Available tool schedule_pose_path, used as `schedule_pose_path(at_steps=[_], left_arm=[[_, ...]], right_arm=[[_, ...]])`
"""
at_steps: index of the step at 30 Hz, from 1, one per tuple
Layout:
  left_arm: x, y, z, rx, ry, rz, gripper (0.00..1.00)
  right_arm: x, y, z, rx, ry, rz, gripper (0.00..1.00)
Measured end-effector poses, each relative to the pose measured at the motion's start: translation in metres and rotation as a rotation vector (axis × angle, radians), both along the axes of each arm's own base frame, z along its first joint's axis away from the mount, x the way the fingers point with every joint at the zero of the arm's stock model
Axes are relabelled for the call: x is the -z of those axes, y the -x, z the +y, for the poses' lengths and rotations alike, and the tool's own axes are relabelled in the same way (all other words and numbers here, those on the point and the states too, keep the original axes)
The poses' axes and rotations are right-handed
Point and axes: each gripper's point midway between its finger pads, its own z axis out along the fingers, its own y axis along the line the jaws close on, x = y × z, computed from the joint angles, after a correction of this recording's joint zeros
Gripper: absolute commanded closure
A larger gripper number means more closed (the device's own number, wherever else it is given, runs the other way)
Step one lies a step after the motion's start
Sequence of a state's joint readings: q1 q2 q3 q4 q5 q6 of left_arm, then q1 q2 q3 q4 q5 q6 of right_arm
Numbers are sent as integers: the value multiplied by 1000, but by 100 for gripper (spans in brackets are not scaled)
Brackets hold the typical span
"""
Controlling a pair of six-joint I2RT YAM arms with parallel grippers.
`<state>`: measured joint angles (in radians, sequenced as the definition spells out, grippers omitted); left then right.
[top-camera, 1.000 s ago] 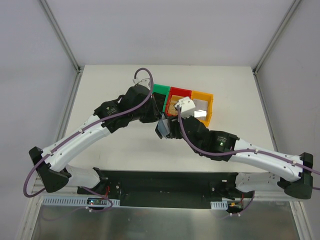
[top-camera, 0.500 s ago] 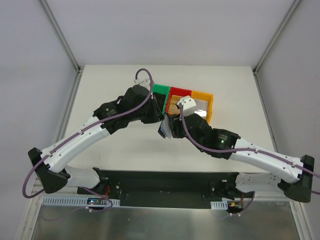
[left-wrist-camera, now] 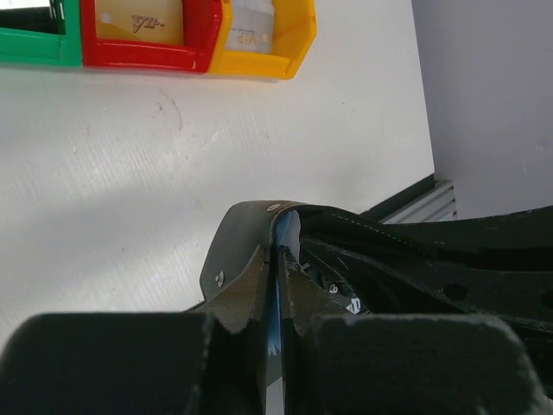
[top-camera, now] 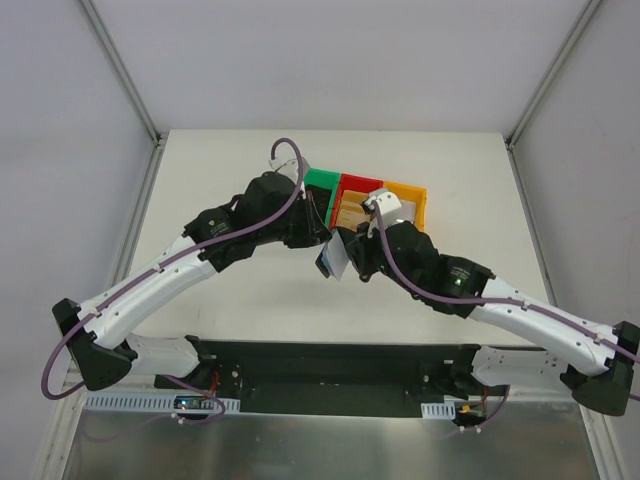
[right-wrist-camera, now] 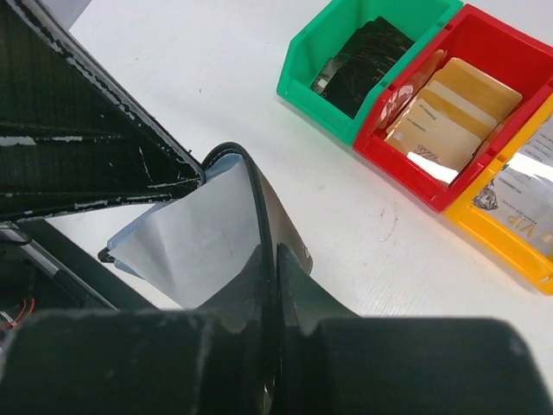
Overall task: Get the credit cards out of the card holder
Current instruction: Place the card holder at the center of the board.
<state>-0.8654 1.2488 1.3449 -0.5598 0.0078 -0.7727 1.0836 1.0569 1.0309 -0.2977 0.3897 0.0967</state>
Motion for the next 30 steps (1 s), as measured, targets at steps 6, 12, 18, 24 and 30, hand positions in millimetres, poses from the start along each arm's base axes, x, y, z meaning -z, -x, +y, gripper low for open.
schedule_pose_path(at_steps=[6,12,18,24,30], left_arm=[[-3,3,-5,40,23,-23,59],[-10,4,1,52,64,-81,30],[-28,-4,34,-28,142,-170,26],[-29,-7,65,-104,280,-335,22],[-32,11,79,-90,438,-537,14]], right_arm=[[-2,7,-4,-56,10,49,100],[-28,17,-9,-141,2,87,100],[-53,29,-20,-225,-53,117,100],[-77,57,-21,-386,-144,132,100],[-105,74,-21,-495,-257,111,100]])
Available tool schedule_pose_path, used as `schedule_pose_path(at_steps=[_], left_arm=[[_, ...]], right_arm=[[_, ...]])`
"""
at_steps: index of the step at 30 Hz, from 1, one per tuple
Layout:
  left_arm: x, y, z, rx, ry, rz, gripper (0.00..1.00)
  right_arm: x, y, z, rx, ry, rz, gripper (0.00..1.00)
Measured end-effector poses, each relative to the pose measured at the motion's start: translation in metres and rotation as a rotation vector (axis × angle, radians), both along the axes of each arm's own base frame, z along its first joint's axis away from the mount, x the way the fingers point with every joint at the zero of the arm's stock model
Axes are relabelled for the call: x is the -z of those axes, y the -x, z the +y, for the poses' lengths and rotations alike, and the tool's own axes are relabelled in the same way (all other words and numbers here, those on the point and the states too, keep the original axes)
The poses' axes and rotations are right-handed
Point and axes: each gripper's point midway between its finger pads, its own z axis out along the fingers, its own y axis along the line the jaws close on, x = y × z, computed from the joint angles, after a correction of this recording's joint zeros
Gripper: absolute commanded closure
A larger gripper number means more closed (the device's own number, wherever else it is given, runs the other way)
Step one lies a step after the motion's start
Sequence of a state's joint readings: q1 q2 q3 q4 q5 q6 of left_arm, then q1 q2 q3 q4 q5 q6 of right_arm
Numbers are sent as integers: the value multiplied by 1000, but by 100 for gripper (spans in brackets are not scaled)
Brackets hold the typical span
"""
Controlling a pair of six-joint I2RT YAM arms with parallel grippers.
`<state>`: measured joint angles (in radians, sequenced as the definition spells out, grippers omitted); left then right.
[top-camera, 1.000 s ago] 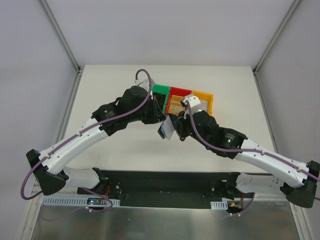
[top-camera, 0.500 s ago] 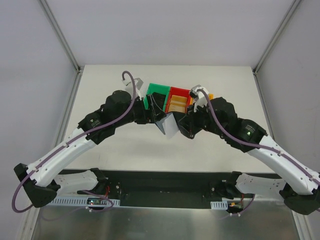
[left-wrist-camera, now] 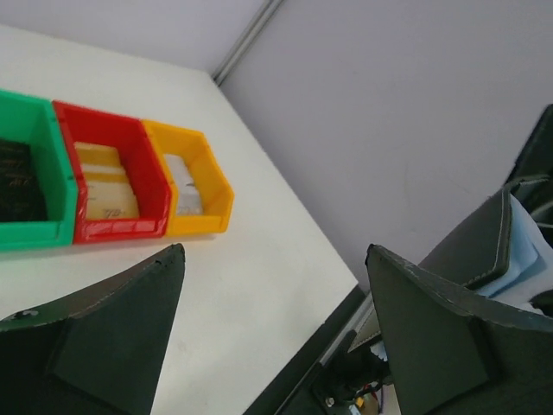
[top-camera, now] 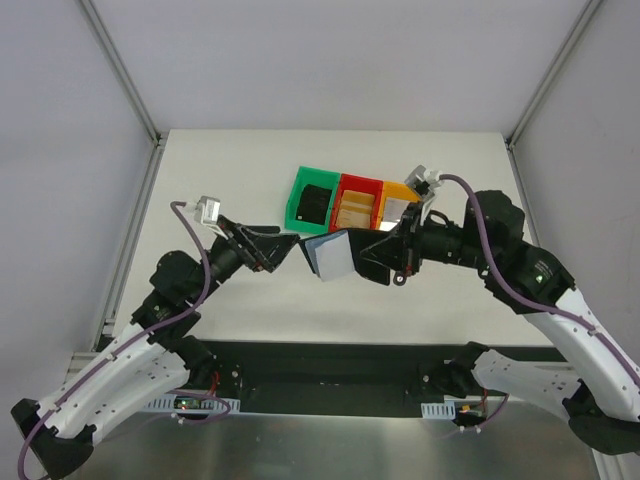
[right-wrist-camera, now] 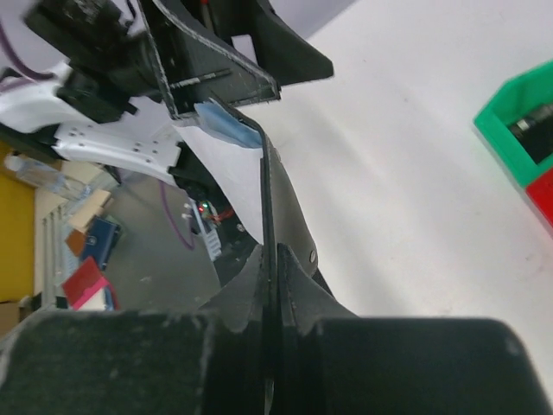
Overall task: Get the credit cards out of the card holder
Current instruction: Place the card holder at the center of the board.
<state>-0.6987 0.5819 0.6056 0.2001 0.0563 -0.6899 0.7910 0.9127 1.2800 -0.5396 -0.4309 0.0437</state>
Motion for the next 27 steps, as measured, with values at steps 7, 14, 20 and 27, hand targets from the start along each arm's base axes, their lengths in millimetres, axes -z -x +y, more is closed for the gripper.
schedule_pose_path(at_steps=[7,14,20,27], left_arm=[[-41,28,-10,159,108,-214,8],[-57,59,-13,312,205,-366,7],[-71,76,-16,412,278,-429,7],[-72,82,-25,502,309,-417,9]], right_arm=[[-27,11,6,-81,-162,3,100],[-20,14,8,-111,-218,62,100],[-26,15,4,-107,-264,75,100],[-38,20,4,-131,-308,74,100]])
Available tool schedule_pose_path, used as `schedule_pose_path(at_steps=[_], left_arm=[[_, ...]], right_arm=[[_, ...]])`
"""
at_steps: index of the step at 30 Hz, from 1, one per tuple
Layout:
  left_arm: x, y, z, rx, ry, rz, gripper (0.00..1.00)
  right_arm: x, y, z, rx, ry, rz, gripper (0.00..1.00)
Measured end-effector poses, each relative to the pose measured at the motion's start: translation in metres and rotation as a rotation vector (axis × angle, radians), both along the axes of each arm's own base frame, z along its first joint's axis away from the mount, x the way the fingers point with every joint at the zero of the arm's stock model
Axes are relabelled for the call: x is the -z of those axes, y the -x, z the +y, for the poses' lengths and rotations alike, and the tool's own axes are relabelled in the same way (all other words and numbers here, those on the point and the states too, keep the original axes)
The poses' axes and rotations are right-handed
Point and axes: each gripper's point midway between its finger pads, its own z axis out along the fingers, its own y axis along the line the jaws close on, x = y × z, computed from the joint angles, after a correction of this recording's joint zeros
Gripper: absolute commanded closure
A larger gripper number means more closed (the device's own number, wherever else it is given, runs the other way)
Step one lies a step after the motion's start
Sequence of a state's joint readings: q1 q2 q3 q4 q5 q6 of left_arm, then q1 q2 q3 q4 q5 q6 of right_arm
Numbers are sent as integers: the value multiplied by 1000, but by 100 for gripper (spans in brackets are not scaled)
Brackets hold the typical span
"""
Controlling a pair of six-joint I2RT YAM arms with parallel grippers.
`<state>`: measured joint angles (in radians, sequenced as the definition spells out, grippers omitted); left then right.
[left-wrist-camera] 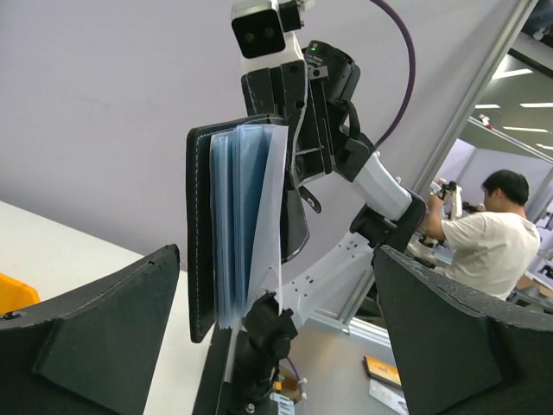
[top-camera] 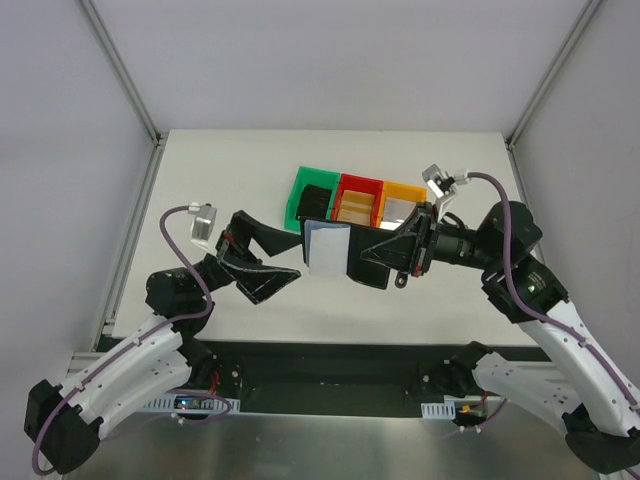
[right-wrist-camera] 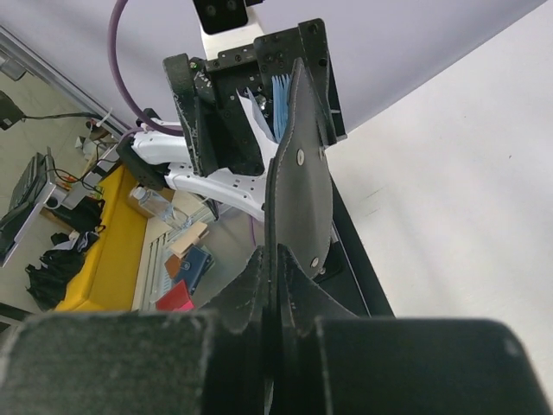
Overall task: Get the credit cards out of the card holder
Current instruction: Place the card holder at the center of the board.
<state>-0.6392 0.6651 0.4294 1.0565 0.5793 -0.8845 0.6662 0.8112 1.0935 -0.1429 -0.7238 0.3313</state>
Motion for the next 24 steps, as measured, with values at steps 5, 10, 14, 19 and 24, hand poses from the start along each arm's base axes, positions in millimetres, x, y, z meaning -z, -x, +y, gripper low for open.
schedule_pose_path(at_steps=[5,10,14,19,24], left_arm=[[5,0,-6,37,-13,13,8],[4,2,-6,47,-15,1,22],[-2,5,-7,71,-9,-16,40],[-7,7,-8,86,-1,-30,53],[-10,12,-6,97,3,-50,65]], right_arm=[[2,1,2,-16,-11,16,100],[3,3,3,-29,-16,32,100],[2,2,5,-38,-19,35,100],[3,0,7,-40,-23,32,100],[10,-5,8,-31,-16,42,100]])
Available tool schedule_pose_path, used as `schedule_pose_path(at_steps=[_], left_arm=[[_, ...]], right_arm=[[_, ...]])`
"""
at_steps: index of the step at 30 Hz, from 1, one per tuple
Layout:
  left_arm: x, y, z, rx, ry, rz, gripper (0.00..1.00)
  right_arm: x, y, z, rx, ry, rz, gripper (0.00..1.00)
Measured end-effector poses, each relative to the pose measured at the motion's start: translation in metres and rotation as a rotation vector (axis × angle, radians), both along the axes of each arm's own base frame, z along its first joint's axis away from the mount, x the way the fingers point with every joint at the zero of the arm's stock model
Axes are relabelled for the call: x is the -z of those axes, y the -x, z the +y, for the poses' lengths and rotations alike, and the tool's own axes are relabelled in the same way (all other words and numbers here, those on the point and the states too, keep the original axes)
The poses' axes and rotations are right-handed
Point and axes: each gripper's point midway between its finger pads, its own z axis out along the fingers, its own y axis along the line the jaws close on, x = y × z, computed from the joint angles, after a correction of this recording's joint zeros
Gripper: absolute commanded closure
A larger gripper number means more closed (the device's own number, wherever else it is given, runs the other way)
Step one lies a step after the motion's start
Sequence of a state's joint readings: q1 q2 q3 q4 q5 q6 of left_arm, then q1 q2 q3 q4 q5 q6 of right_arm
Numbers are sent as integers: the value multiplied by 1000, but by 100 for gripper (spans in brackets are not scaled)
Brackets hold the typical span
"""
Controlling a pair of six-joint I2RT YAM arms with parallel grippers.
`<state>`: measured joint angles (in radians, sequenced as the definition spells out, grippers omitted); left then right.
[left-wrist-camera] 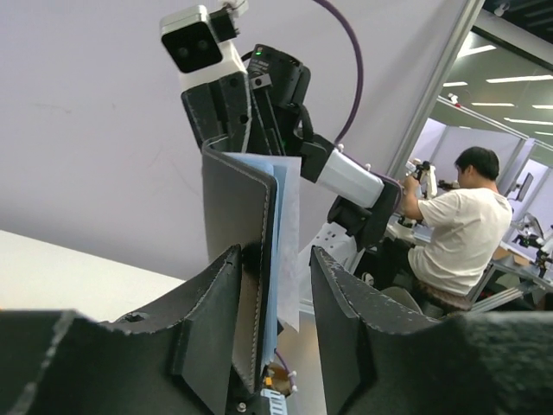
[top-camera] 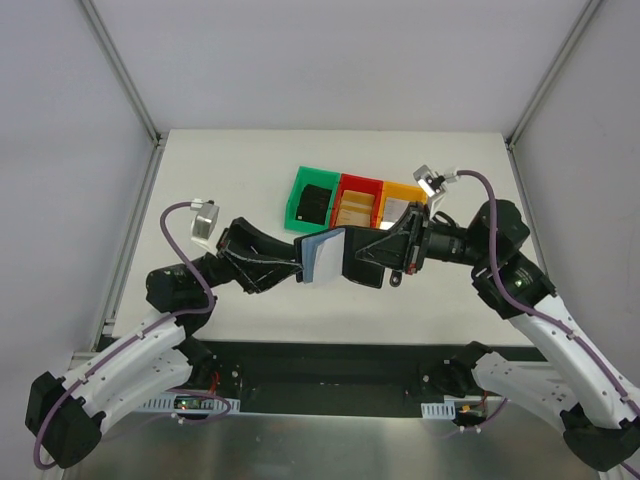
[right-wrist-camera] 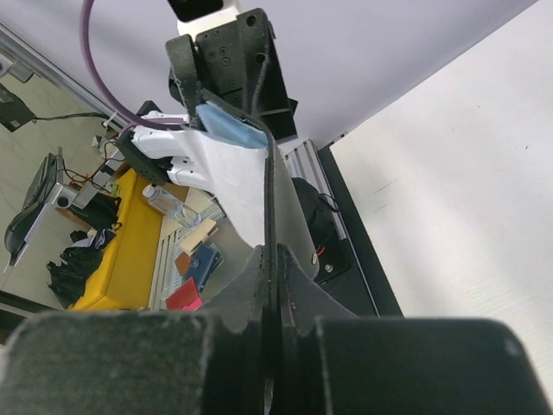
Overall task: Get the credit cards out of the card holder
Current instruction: Place the card holder at the center of the board.
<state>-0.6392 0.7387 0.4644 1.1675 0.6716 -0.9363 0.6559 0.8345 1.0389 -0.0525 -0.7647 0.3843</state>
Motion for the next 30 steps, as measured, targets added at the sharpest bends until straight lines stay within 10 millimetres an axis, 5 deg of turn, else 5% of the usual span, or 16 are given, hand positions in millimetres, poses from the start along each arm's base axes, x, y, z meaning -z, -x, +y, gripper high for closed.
schedule_pose_path(at_steps=[5,15,23,30], left_arm=[[-8,4,2,2,9,-24,70],[-10,1,-3,15,-12,-20,57],[1,-7,-13,42,-67,14,78],[2,-6,-13,44,-72,11,83]], right_arm=[[4,-4,1,5,7,9,100],[6,-4,2,3,3,17,100],[6,-4,2,2,1,25,100],[6,-4,3,2,2,25,100]])
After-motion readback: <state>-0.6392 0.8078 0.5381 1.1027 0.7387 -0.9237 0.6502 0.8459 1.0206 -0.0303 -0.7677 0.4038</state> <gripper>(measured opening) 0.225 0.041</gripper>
